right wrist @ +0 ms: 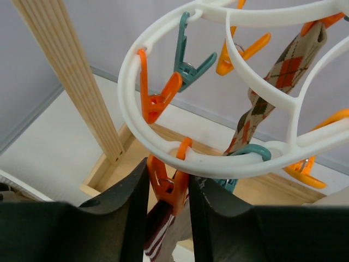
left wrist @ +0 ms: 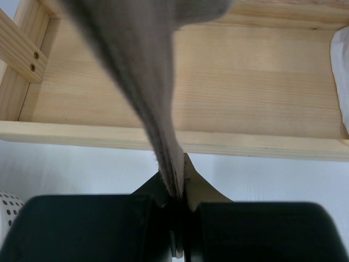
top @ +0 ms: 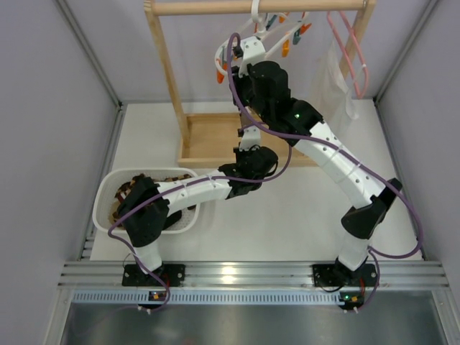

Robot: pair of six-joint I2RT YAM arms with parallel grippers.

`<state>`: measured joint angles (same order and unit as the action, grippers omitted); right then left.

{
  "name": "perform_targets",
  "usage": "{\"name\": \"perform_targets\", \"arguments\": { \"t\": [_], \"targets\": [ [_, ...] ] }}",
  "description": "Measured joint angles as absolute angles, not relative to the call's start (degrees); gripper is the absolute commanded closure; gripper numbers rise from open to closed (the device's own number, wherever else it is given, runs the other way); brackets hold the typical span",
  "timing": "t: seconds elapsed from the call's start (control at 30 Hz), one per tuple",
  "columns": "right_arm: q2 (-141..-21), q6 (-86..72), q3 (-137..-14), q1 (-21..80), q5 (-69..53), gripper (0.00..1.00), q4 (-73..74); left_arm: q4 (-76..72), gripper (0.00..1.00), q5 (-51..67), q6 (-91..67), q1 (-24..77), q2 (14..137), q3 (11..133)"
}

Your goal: Remove the socks clipped to the hanger

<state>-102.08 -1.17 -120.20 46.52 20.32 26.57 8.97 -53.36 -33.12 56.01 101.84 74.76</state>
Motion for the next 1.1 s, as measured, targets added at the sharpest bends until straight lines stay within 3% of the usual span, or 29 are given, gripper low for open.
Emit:
{"name": "perform_targets", "arguments": {
  "t": [0.3, 0.33, 0.37, 0.5, 0.73, 0.9, 1.1],
  "targets": [
    [-102.17, -1.26, -120.20, 47.42, 20.62, 0.76, 25.82, 8.97, 1.00, -53.39, -33.15, 56.01, 101.73, 74.67],
    [-102.17, -1.26, -120.20, 47.55, 20.84, 0.75, 25.74, 8.97, 1.00, -53.39, -33.12, 56.01, 101.73, 74.61],
    [-102.17, -1.26, -120.20, 47.66, 20.99, 0.65, 25.71, 8.97, 1.00, -53.41, -33.15, 56.01, 101.73, 74.59],
    [-102.15, -1.06, -120.16, 48.21, 22.04, 0.56, 25.67, 8.97, 1.00, -53.39, -33.12, 56.01, 101.73, 74.56],
    [-102.17, 0.97, -120.16, 50.89, 28.14, 0.49, 25.04, 8.97, 1.00, -53.39, -33.12, 56.01, 101.73, 74.56],
    [-102.72, 2.22, -120.99, 51.66, 32.53, 0.49, 24.91, 8.97, 1.00, -53.39, -33.15, 56.01, 101.73, 74.56],
    [-105.10, 3.99, -122.76, 51.64, 36.62, 0.59, 24.45, 8.97, 1.00, -53.39, -33.15, 56.01, 101.73, 74.56]
  ]
}}
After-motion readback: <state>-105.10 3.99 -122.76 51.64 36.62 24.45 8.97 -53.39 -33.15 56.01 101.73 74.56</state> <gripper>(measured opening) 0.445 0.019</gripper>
